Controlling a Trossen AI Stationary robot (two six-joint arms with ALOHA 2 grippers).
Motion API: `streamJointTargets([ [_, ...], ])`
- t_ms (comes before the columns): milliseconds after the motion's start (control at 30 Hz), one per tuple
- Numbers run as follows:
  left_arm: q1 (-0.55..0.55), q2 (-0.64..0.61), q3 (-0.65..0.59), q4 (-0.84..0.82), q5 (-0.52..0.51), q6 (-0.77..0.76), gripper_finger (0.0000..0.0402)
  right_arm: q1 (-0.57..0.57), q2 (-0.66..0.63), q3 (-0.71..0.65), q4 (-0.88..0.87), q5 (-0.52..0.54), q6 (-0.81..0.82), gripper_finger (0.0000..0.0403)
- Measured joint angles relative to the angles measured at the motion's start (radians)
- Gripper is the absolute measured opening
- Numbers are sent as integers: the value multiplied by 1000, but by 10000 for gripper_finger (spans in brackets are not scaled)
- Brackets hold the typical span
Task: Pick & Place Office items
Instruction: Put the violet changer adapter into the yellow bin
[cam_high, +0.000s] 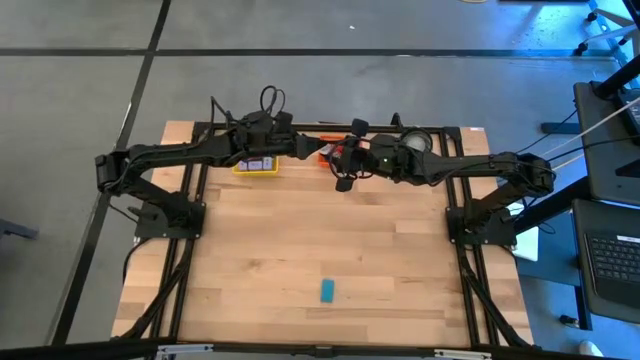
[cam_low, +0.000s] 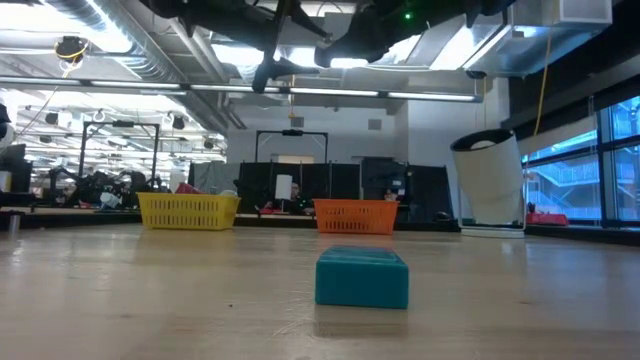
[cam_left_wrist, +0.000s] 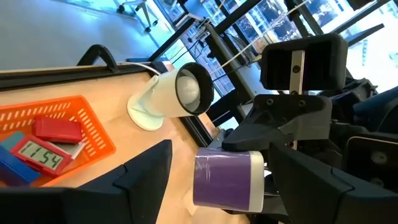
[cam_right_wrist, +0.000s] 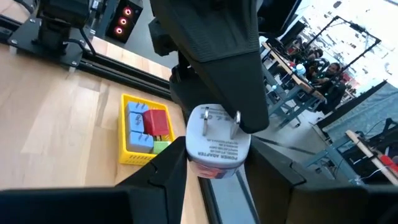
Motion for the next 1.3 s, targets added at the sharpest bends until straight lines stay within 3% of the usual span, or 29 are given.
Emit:
streamJointTargets([
  [333,0,0,0,1,0,14,258,-3,0,0,1,48,-31,141],
  [800,1,-1,1,-3,0,48,128,-6,0,-2,-2,70,-24,142],
  [1067,25,0,0,-5,49,45,95,-6,0,-2,8,67,0,163],
  [1300,28,0,0,-5,56,98,95,-8,0,-2,7,67,3,140],
])
